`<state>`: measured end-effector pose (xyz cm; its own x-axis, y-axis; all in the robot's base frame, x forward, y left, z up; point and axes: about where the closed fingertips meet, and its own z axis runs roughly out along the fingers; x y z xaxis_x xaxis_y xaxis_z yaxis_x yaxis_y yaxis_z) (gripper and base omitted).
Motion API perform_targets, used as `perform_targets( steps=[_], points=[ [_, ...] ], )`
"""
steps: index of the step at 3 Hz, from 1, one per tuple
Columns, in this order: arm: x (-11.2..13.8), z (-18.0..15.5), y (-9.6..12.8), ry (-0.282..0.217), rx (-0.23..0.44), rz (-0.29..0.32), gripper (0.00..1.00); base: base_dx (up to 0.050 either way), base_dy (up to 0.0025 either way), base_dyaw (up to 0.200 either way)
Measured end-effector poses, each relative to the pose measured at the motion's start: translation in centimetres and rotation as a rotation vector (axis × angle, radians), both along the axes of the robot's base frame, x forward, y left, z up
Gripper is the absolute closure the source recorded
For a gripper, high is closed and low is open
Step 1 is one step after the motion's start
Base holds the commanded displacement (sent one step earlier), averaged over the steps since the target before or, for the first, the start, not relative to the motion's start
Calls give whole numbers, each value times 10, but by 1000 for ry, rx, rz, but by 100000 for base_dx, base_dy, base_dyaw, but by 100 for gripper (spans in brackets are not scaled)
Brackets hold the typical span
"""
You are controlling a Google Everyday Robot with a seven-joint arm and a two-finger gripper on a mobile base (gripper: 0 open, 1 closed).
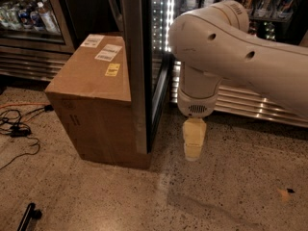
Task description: Close left fridge door
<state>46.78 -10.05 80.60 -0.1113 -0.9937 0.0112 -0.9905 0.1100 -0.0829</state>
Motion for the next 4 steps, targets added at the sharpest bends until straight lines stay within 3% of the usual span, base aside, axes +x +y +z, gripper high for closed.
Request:
perform_targets(
  steps=[2,3,4],
  points=[
    [0,0,0,0,0,0,0,-7,11,19581],
    [0,0,0,0,0,0,0,3648,236,13775],
    [0,0,0,0,0,0,0,4960,-7,34]
  ],
)
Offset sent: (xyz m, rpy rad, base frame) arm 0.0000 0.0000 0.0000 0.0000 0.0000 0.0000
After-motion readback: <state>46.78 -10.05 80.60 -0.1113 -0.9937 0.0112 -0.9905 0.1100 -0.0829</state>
